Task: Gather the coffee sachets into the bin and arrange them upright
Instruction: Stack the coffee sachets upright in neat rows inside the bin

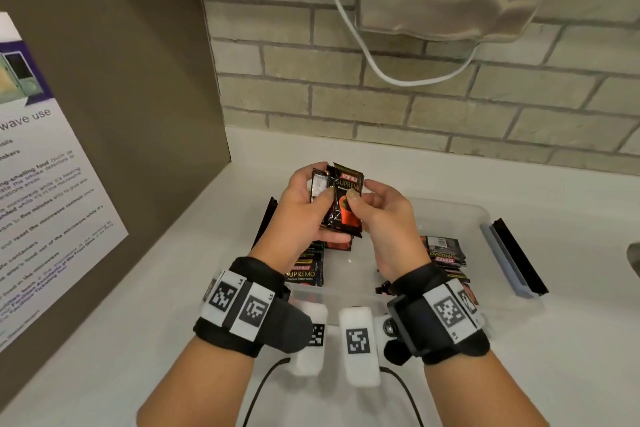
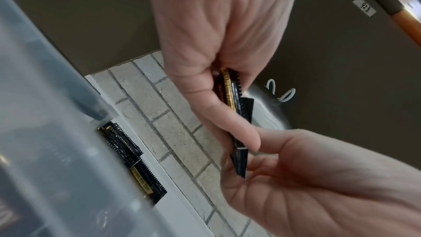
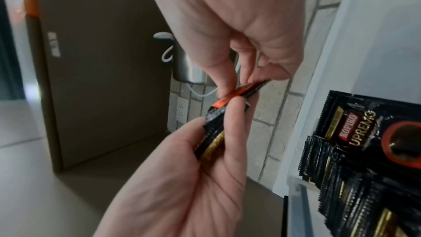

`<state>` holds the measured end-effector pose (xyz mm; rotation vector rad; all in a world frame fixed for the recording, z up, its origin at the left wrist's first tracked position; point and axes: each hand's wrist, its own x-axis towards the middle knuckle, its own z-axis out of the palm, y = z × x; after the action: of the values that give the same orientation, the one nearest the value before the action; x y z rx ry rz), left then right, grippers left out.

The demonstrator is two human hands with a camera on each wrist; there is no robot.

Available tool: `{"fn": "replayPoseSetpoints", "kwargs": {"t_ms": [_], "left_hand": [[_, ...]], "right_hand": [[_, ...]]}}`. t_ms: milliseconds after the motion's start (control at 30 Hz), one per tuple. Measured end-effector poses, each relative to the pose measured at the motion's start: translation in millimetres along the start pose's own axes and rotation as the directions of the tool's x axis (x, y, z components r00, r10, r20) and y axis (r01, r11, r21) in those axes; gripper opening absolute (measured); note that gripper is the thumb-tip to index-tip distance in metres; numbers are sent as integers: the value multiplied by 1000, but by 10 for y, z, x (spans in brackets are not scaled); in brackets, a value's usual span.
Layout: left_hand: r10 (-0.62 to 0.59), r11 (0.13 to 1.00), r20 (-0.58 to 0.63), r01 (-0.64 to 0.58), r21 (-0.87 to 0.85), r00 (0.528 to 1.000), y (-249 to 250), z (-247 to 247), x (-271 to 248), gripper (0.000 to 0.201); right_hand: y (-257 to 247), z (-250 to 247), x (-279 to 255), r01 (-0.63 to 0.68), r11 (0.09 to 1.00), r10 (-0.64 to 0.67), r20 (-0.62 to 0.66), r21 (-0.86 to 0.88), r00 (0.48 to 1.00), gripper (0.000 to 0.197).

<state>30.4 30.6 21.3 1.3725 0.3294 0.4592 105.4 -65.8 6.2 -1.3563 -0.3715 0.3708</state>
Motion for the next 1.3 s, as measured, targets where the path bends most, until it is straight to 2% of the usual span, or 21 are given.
{"fn": "replayPoseSetpoints", "kwargs": {"t_ms": [67,167,267,400,500,633,733,800,933,1033,1200,1300], "left_hand": [[9,1000,2,-9,24,1000,2,3,-15,40],[12,998,8,-12,63,1000,15,10,-25,43],[-4,998,0,4,67,1000,12,30,-47,25],[-15,998,-57,18,54,998,-24,39,-42,18],[-2,999,-77,5,40,997,-36,52,-50,11],[-30,999,-172,23,-39,985,-53,-12,-39,12],[-22,998,-215,9,-62,976,-32,-127,-6,12],[3,998,-197,-14,-53,980,-13,-167,3,11],[56,998,-159,-57,2,986,6,-119,-1,17],[70,997,-126,-65,41,990,-11,-61,-22,15],[52,997,-93,-46,68,994,-33,-54,-18,10],[18,996,-41,-15,83,999,-40,-43,4,19]], "right_hand": [[2,-27,4,-23,997,20,34,79,999,45],[5,-29,-15,86,996,-87,41,25,995,40],[13,-32,-28,174,984,-176,40,43,984,34],[-8,-23,-47,170,984,-174,84,54,981,12],[-7,-26,-39,156,986,-161,99,56,982,15],[-74,-29,-94,118,939,-196,222,322,955,21],[-99,-101,-68,78,888,-163,152,454,975,21],[-82,-128,-40,77,909,-132,108,410,985,20],[-56,17,-56,67,966,-107,152,250,983,21],[-74,126,-50,109,991,-114,67,76,991,23],[-74,143,-31,114,982,-114,9,-151,993,16],[-65,160,-3,129,965,-141,-37,-230,989,11]]}}
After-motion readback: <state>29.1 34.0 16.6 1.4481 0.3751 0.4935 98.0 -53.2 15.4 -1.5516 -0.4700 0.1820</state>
